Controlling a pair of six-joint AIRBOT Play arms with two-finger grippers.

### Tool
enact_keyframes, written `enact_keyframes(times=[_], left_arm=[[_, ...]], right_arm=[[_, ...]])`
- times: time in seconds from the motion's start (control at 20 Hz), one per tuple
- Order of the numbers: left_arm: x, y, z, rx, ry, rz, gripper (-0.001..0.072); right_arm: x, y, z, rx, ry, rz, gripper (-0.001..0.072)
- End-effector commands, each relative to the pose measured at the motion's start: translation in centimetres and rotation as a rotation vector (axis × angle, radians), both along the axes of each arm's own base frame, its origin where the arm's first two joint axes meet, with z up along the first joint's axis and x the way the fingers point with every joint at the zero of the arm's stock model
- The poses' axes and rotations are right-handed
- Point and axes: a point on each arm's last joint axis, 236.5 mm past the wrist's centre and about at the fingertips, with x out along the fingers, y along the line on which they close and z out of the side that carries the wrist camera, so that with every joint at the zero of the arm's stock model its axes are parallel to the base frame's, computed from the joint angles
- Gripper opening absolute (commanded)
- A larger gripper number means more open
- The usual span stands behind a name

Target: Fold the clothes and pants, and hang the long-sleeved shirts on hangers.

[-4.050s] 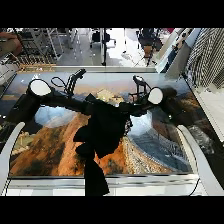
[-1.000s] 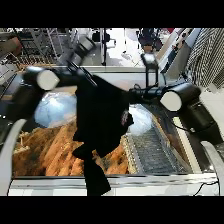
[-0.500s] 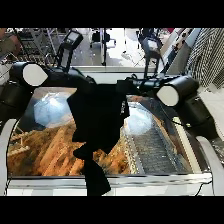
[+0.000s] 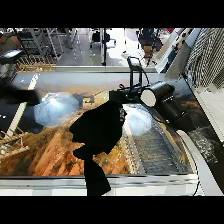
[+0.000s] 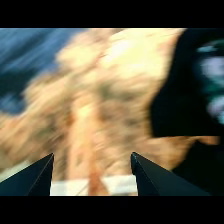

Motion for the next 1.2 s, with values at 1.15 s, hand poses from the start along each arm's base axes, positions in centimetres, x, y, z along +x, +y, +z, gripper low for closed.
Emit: enact_keyframes(times=[1.15], left_arm=[[-10.6,33.0,-21.2,0.073,-0.023,0.897,0.0279]], right_arm=[[-0.6,0.8,-0.7,-0.054,-0.015,0.069,0.0020]])
